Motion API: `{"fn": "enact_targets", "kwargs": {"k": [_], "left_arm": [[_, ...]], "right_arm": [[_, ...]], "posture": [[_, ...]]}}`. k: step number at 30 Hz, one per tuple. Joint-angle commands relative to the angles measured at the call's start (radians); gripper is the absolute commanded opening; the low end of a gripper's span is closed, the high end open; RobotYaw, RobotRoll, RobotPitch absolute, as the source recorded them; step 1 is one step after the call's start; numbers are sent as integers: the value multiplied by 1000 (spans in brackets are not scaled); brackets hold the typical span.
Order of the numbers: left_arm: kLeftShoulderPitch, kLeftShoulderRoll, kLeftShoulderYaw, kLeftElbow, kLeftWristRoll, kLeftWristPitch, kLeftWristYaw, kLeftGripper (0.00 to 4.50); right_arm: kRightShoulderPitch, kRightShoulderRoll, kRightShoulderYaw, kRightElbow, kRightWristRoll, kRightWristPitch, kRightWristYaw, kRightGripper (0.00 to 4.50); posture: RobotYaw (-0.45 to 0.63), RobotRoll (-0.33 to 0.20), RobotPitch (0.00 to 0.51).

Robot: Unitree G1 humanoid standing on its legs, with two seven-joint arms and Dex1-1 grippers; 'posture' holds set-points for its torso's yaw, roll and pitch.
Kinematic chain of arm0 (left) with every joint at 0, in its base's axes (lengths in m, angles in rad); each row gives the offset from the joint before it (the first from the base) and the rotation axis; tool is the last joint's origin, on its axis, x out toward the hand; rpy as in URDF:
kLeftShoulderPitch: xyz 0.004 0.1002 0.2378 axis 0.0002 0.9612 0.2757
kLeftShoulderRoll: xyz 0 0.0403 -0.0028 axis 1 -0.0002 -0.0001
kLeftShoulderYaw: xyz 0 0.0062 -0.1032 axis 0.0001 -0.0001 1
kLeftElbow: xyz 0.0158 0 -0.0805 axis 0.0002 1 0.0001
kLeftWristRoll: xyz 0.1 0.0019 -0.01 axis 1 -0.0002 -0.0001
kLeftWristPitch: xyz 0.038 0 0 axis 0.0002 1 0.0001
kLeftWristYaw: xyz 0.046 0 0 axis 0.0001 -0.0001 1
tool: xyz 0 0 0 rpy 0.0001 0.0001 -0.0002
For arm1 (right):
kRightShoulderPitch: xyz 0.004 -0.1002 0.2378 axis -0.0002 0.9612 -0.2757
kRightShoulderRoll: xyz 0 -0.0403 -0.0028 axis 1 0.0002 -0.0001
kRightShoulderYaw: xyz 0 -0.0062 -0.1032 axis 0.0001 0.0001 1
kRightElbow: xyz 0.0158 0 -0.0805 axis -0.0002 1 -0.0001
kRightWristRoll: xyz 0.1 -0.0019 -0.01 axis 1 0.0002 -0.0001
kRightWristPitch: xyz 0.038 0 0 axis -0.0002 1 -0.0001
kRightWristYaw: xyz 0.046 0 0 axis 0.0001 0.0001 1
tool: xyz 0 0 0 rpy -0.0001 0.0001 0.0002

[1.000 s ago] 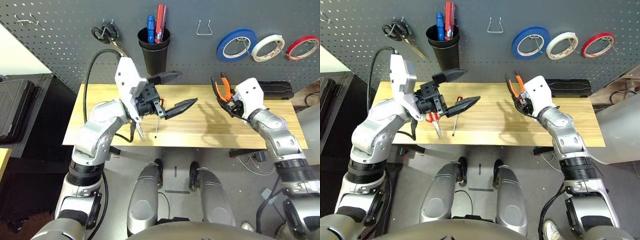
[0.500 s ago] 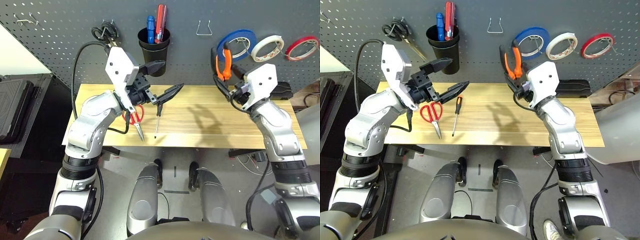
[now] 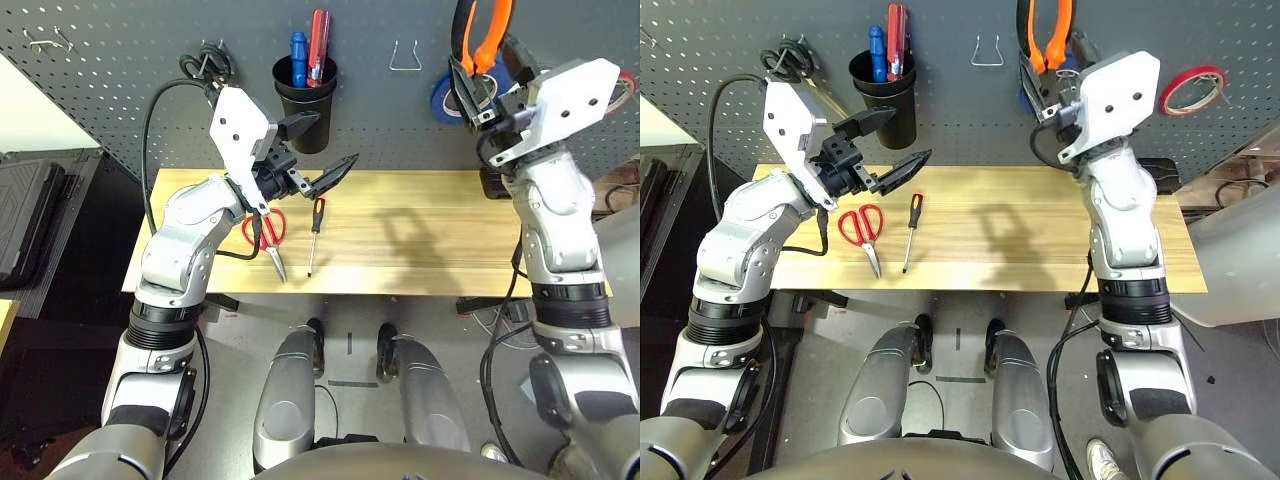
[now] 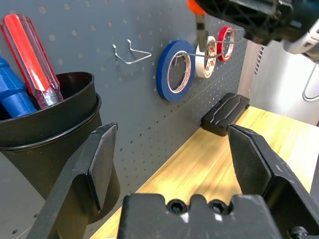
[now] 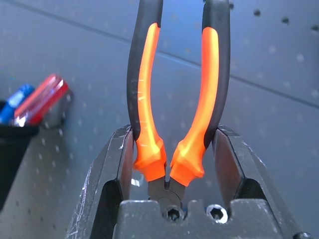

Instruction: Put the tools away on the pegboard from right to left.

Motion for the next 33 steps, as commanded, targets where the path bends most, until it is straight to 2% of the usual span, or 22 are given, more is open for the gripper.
{"fn": "enact_targets", "kwargs": {"k": [1, 11, 16, 22, 33], "left_arm": [[-4, -2, -3, 12, 14, -10, 9, 4500], [-6, -3, -5, 14, 31, -13, 24, 4500], [5, -1, -5, 5, 37, -12, 29, 4500], [13, 3, -5, -1, 43, -11, 35, 4500], [18, 4, -9, 0, 55, -14, 37, 4500]], "right_arm": [[-60, 25, 13, 37, 6, -49, 1, 2517], [-282, 76, -7, 363, 18, -175, -4, 2517], [-347, 94, -12, 503, 22, -231, -10, 2517], [-382, 120, -23, 625, 23, -245, -33, 2517], [-360, 146, -27, 717, 23, -213, -68, 2517]], "posture": [[164, 0, 218], [196, 0, 226], [212, 0, 231], [227, 0, 233], [232, 0, 231]]}}
